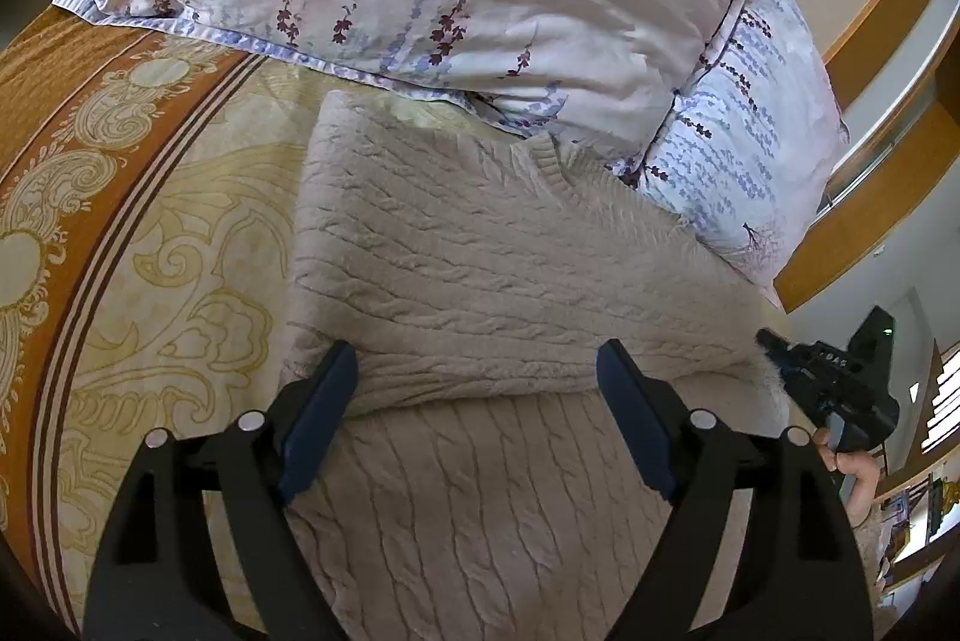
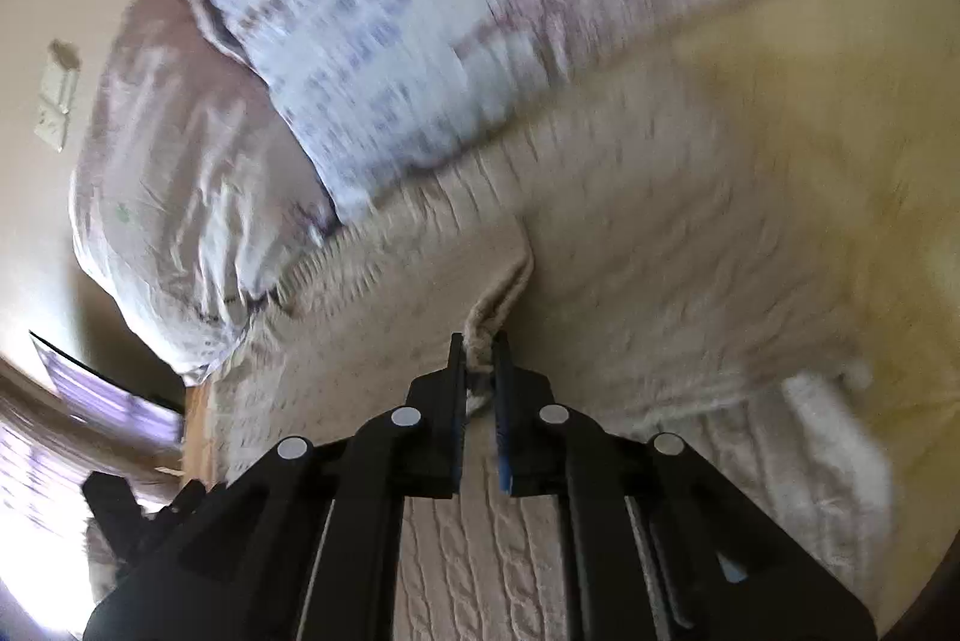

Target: Fold small clothes

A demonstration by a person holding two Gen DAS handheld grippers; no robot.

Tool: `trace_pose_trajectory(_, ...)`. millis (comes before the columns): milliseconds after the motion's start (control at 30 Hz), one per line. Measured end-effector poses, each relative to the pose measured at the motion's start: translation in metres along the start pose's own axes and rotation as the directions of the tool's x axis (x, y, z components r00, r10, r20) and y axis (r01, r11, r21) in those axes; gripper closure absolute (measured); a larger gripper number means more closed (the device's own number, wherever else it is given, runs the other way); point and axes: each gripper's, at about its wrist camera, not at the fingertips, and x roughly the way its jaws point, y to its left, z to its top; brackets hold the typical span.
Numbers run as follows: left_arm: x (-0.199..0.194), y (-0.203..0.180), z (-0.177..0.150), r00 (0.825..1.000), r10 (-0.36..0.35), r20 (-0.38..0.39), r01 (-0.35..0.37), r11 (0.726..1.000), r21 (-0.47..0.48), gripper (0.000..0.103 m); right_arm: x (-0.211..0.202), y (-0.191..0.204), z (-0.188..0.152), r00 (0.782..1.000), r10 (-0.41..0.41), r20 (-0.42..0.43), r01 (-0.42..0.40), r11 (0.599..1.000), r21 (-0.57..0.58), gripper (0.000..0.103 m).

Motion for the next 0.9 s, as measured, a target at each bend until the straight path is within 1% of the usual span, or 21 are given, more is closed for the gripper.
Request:
trace_pose_trajectory(67, -0.005, 0.0, -0.002, 1.0, -0.016, 0.006, 0.016, 1.0, -0.008, 0.021, -0.01, 0.001, 0.001, 0.999, -0.008, 0.043, 0.008, 1.0, -0.001, 0.095)
trace_pose_trajectory(100, -0.008, 0.0, -0.003, 1.0, -0.027, 0.006, 0.027, 1.0, -0.008, 0.021, -0.01, 0.001, 0.001, 0.998, -0.034, 0.047, 0.034, 0.999, -0.006, 0.095)
trace_pose_trajectory(167, -0.018, -0.001, -0.007, 0.998, -0.056, 0.017, 0.056, 0.998, -0.004, 0.021, -0.001, -0.003, -0.001, 0.993, -0.112, 0.023, 0.113, 0.993, -0.027, 0.095)
trace_pose_trajectory(200, -0.023, -0.001, -0.01, 0.998, -0.056, 0.024, 0.056, 0.998, 0.0, 0.021, 0.008, -0.007, -0.003, 0.99, -0.142, -0.012, 0.141, 0.99, -0.028, 0.095)
trace_pose_trajectory(233, -0.027, -0.001, -0.012, 0.998, -0.05, 0.031, 0.05, 0.999, 0.005, 0.021, 0.016, -0.011, -0.005, 0.988, -0.148, -0.046, 0.147, 0.989, -0.022, 0.094)
trace_pose_trajectory(267, -0.033, 0.0, -0.016, 0.998, -0.045, 0.037, 0.045, 0.999, 0.009, 0.021, 0.013, -0.012, -0.006, 0.989, -0.144, -0.034, 0.143, 0.99, -0.019, 0.094)
trace_pose_trajectory(333, -0.043, 0.005, -0.023, 0.998, -0.051, 0.04, 0.051, 0.999, -0.004, 0.021, 0.004, -0.012, -0.006, 0.991, -0.128, -0.031, 0.128, 0.992, -0.014, 0.084)
trace_pose_trajectory(367, -0.047, 0.007, -0.026, 0.998, -0.051, 0.04, 0.051, 0.999, -0.009, 0.021, -0.003, -0.012, -0.005, 0.994, -0.104, -0.026, 0.103, 0.995, -0.014, 0.072)
trace_pose_trajectory(400, -0.051, 0.01, -0.029, 0.998, -0.048, 0.04, 0.049, 0.999, -0.013, 0.021, -0.011, -0.013, -0.006, 0.996, -0.087, -0.016, 0.086, 0.996, -0.017, 0.058)
trace_pose_trajectory(467, -0.058, 0.015, -0.037, 0.998, -0.041, 0.04, 0.041, 0.999, -0.021, 0.023, -0.03, -0.016, -0.01, 0.998, -0.064, 0.011, 0.064, 0.997, -0.038, 0.047)
trace_pose_trajectory(533, -0.063, 0.021, -0.045, 0.999, -0.043, 0.033, 0.044, 0.999, -0.032, 0.023, -0.047, -0.024, -0.013, 0.999, -0.046, 0.015, 0.047, 0.998, -0.049, 0.047)
trace_pose_trajectory(567, -0.065, 0.023, -0.049, 0.998, -0.048, 0.028, 0.049, 0.998, -0.042, 0.023, -0.058, -0.034, -0.016, 0.999, -0.041, 0.01, 0.042, 0.998, -0.038, 0.047)
trace_pose_trajectory(600, -0.067, 0.025, -0.052, 0.998, -0.053, 0.024, 0.054, 0.997, -0.052, 0.024, -0.061, -0.038, -0.017, 0.999, -0.038, 0.004, 0.038, 0.999, -0.028, 0.047)
trace_pose_trajectory(667, -0.069, 0.028, -0.06, 0.997, -0.071, 0.012, 0.072, 0.995, -0.072, 0.026, -0.075, -0.059, -0.021, 1.0, -0.019, -0.017, 0.019, 1.0, 0.014, 0.047)
trace_pose_trajectory(733, -0.069, 0.028, -0.067, 0.996, -0.089, 0.002, 0.089, 0.993, -0.082, 0.027, -0.087, -0.074, -0.025, 0.999, -0.029, -0.027, 0.03, 0.999, 0.031, 0.047)
trace_pose_trajectory(833, -0.07, 0.026, -0.08, 0.995, -0.096, -0.011, 0.094, 0.992, -0.084, 0.028, -0.104, -0.091, -0.035, 0.996, -0.075, -0.044, 0.076, 0.997, 0.021, 0.047)
trace_pose_trajectory(900, -0.072, 0.024, -0.086, 0.995, -0.104, -0.007, 0.103, 0.991, -0.083, 0.03, -0.11, -0.1, -0.043, 0.995, -0.063, -0.078, 0.065, 0.997, 0.029, 0.047)
